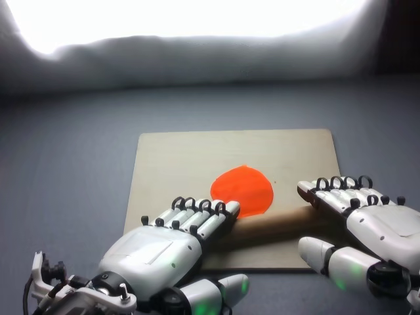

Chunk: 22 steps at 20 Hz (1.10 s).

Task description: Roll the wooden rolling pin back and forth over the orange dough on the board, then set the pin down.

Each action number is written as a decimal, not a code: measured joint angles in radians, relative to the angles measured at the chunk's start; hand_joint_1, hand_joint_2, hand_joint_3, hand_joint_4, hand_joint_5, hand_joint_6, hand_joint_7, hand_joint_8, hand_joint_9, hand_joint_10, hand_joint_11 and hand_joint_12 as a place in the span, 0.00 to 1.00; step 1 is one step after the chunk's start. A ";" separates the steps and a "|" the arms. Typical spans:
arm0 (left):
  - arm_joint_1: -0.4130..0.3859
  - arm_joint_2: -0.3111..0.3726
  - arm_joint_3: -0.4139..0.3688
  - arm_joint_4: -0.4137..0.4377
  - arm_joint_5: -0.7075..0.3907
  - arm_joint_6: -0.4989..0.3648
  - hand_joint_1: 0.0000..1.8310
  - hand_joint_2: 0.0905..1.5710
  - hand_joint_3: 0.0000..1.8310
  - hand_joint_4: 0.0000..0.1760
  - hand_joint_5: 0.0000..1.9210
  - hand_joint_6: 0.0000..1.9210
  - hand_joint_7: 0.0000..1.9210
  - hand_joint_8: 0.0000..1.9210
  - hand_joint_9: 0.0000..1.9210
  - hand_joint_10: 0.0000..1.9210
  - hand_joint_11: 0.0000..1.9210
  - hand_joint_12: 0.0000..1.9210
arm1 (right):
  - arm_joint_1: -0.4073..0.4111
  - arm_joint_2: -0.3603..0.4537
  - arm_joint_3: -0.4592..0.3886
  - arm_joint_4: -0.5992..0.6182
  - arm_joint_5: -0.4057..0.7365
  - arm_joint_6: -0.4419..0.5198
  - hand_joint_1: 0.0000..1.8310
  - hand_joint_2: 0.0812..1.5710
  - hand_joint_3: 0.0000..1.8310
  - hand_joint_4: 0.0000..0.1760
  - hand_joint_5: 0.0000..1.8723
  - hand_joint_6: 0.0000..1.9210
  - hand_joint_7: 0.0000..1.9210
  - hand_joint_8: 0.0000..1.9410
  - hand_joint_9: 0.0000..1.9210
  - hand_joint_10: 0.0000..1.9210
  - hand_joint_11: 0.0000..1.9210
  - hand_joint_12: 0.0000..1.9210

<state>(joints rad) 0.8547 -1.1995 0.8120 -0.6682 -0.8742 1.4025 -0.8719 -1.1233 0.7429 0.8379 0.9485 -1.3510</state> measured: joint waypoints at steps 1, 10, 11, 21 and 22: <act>-0.003 -0.004 0.010 0.000 -0.001 0.008 0.00 0.88 0.00 0.00 0.00 0.00 0.00 0.00 0.00 0.00 0.00 0.00 | 0.000 0.000 0.000 0.000 0.003 0.000 0.00 0.96 0.00 0.00 0.03 0.01 0.02 0.01 0.00 0.00 0.00 0.00; -0.028 -0.016 0.050 -0.005 0.027 0.021 0.00 0.88 0.00 0.00 0.00 0.00 0.00 0.00 0.00 0.00 0.00 0.00 | 0.000 -0.013 0.000 0.011 0.028 -0.010 0.00 0.96 0.00 0.00 0.02 0.00 0.00 0.00 0.00 0.00 0.00 0.00; -0.028 -0.016 0.050 -0.005 0.027 0.021 0.00 0.88 0.00 0.00 0.00 0.00 0.00 0.00 0.00 0.00 0.00 0.00 | 0.000 -0.013 0.000 0.011 0.029 -0.010 0.00 0.96 0.00 0.00 0.01 0.00 0.00 0.00 0.00 0.00 0.00 0.00; -0.050 -0.018 0.066 -0.021 0.041 0.013 0.00 0.88 0.00 0.00 0.00 0.00 0.00 0.00 0.00 0.00 0.00 0.00 | 0.015 -0.015 0.000 0.017 0.038 -0.011 0.00 0.96 0.00 0.00 0.02 0.00 0.01 0.00 0.00 0.00 0.00 0.00; -0.054 -0.018 0.071 -0.021 0.046 0.010 0.00 0.88 0.00 0.00 0.00 0.00 0.00 0.00 0.00 0.00 0.01 0.00 | 0.020 -0.015 0.000 0.018 0.038 -0.011 0.00 0.96 0.00 0.00 0.02 0.00 0.01 0.00 0.00 0.00 0.00 0.00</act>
<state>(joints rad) 0.8009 -1.2179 0.8833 -0.6891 -0.8280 1.4124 -0.8516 -1.1385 0.7433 0.8562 0.9863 -1.3617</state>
